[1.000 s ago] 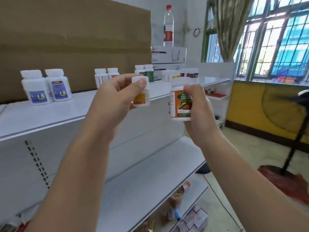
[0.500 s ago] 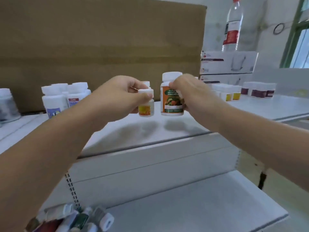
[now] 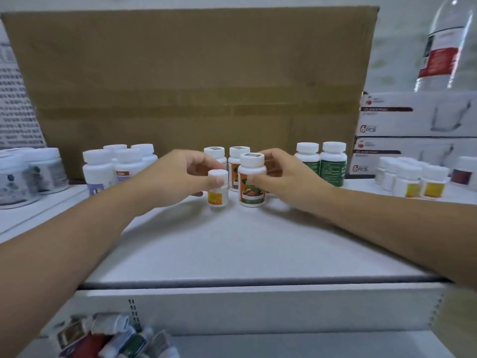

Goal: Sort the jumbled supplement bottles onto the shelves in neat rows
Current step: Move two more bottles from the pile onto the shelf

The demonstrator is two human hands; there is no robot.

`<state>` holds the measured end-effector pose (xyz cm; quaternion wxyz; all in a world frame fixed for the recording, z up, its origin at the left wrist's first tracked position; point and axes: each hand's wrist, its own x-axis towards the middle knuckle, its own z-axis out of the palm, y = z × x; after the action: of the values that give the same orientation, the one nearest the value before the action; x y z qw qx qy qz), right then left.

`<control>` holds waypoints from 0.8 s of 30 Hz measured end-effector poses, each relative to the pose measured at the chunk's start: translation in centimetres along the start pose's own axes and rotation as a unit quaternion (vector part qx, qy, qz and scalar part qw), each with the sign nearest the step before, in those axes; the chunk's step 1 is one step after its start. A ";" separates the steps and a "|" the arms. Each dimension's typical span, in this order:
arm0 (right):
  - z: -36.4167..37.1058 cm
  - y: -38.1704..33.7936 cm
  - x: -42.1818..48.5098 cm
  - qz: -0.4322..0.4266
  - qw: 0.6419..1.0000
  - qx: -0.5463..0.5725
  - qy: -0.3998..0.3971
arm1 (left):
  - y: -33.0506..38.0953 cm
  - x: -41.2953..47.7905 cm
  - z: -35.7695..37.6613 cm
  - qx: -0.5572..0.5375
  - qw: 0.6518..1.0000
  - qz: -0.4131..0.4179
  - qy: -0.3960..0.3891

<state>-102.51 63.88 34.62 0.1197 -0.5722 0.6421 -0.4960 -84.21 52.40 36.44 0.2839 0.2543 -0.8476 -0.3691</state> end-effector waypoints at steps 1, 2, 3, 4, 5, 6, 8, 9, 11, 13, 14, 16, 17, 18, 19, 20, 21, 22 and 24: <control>0.0 0.2 0.0 -0.013 1.000 -0.013 -0.003 | -0.3 0.0 0.0 0.003 1.000 -0.004 0.005; 0.1 0.4 0.0 -0.021 0.999 -0.024 -0.003 | -0.6 0.0 0.0 0.003 1.000 -0.007 0.008; 0.1 0.4 0.1 -0.025 0.999 -0.028 -0.001 | -0.8 0.0 0.1 -0.001 1.000 -0.009 0.008; 0.2 0.5 0.1 -0.027 0.999 -0.023 0.002 | -0.9 0.0 0.1 -0.006 1.000 -0.010 0.006; 0.3 0.5 0.2 -0.027 1.000 -0.015 0.005 | -1.1 0.0 0.1 -0.010 1.000 -0.011 0.003; 0.4 0.6 0.3 -0.028 1.000 -0.010 0.005 | -1.2 0.0 0.1 -0.015 1.000 -0.013 0.001; 0.5 0.7 0.4 -0.029 0.999 -0.015 0.002 | -1.4 0.0 0.1 -0.027 1.000 -0.013 0.001; 0.5 0.6 0.4 -0.030 0.999 -0.024 0.002 | -1.5 0.0 0.1 -0.031 0.999 -0.013 0.002; 0.5 0.6 0.3 -0.034 0.999 -0.041 0.006 | -1.5 0.1 0.1 -0.034 0.999 -0.011 0.003; 0.6 0.6 0.3 -0.038 0.998 -0.053 0.012 | -1.4 0.0 0.1 -0.035 0.999 -0.011 0.006; 0.7 0.6 0.3 -0.039 0.997 -0.060 0.015 | -1.4 0.0 0.1 -0.035 0.999 -0.010 0.008; 0.8 0.6 0.3 -0.041 0.996 -0.074 0.017 | -1.4 0.0 0.1 -0.034 0.999 -0.007 0.009; 0.8 0.5 0.3 -0.042 0.996 -0.082 0.018 | -1.4 0.0 0.1 -0.033 0.999 -0.006 0.008; 0.8 0.5 0.2 -0.043 0.995 -0.089 0.020 | -1.4 0.0 0.1 -0.032 0.999 -0.005 0.007; 0.8 0.5 0.2 -0.044 0.994 -0.096 0.022 | -1.4 0.0 0.2 -0.031 0.999 -0.004 0.006; 0.9 0.6 0.2 -0.044 0.994 -0.100 0.025 | -1.4 0.0 0.2 -0.029 1.000 -0.002 0.007; 0.9 0.6 0.2 -0.044 0.993 -0.105 0.029 | -1.4 -0.1 0.2 -0.027 1.000 -0.001 0.009; 0.9 0.6 0.2 -0.045 0.992 -0.111 0.033 | -1.4 -0.1 0.2 -0.025 1.000 -0.001 0.012; 1.0 0.7 0.2 -0.051 0.989 -0.132 0.040 | -1.4 -0.2 0.3 -0.021 1.000 0.000 0.015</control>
<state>-102.28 63.15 33.67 -0.0080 -0.5946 0.6765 -0.4344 -83.96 51.83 35.18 0.3017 0.2535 -0.8356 -0.3828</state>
